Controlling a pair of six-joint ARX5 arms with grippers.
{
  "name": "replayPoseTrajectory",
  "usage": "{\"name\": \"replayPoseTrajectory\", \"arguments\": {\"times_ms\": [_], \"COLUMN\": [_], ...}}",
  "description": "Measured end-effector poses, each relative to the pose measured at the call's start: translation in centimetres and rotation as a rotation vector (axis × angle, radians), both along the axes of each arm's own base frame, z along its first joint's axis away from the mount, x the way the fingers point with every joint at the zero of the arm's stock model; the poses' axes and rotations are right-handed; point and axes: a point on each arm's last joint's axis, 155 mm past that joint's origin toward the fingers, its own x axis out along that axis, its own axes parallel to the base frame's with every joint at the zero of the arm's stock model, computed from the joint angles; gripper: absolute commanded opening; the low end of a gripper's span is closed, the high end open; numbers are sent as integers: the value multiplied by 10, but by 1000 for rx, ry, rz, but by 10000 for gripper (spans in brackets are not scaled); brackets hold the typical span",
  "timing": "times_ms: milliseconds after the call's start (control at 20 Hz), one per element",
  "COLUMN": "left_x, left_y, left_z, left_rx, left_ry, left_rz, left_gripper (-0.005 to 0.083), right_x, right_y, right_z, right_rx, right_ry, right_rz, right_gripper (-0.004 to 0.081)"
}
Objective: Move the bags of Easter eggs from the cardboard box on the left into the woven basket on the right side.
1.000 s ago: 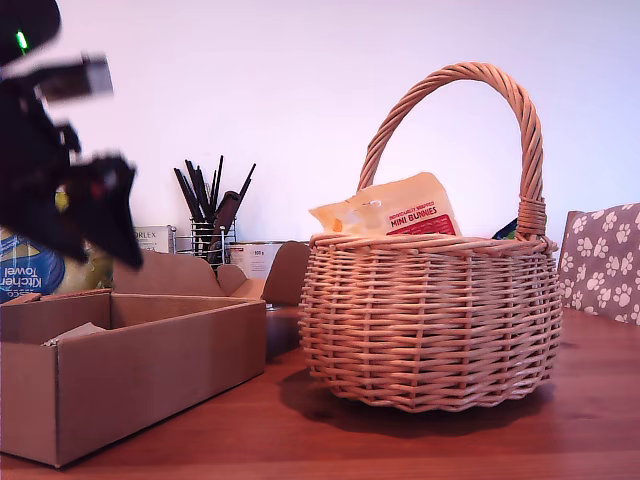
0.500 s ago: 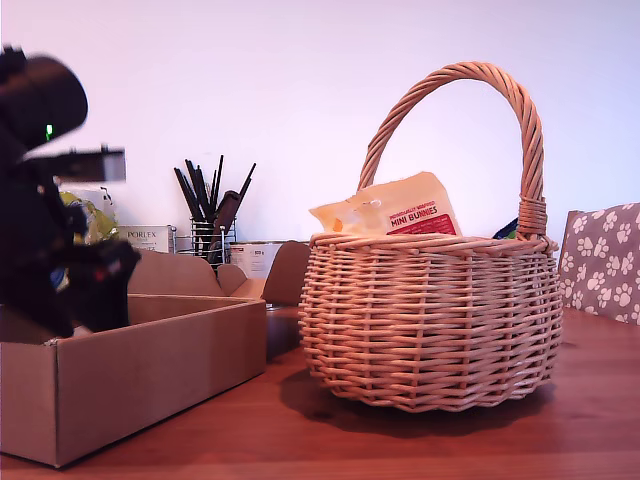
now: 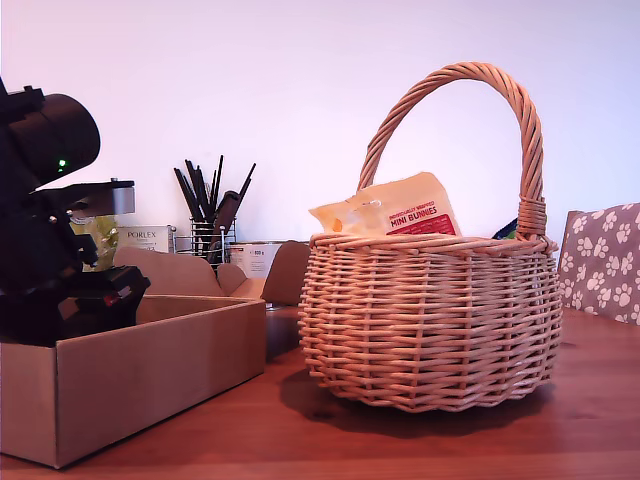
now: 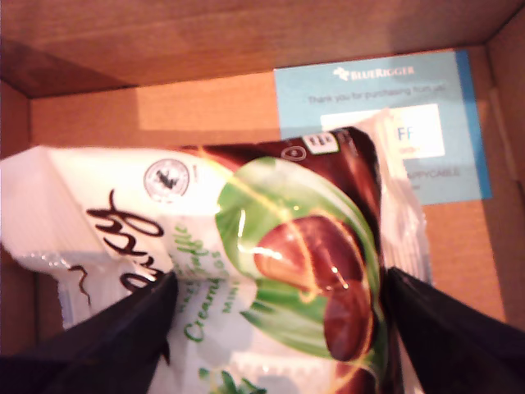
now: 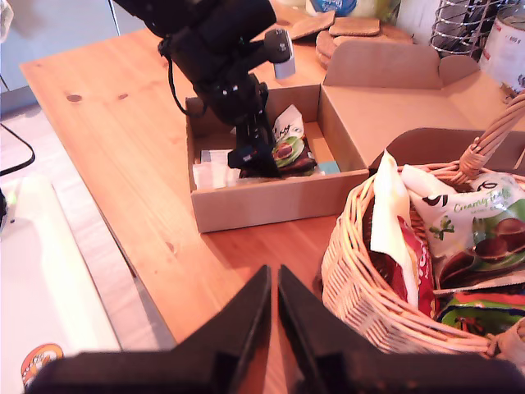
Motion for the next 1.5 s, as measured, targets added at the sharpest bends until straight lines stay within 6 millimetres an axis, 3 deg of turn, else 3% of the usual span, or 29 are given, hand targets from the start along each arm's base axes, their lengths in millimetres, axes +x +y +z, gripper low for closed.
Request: {"name": "replayPoseTrajectory", "arguments": {"times_ms": [200, 400, 700, 1150, 1500], "left_x": [-1, 0, -7, -13, -23], "left_y": [-1, -2, -9, -18, -37], "left_z": [1, 6, 14, 39, 124], "left_rx": [4, 3, -18, -71, -224], "left_ry": [12, 20, 89, 96, -86], "left_rz": [-2, -6, -25, -53, -121], "left_gripper": [351, 287, 73, 72, 72], "right_x": [1, 0, -2, -3, 2], "right_y": [1, 0, -3, -4, -15], "right_z": [3, 0, -6, -9, -20], "right_rx": [11, -1, -23, -35, -90], "right_ry": [-9, 0, 16, 21, 29], "right_rz": [0, 0, 0, 1, -50], "right_gripper": [-13, -13, -13, -13, -13]}}
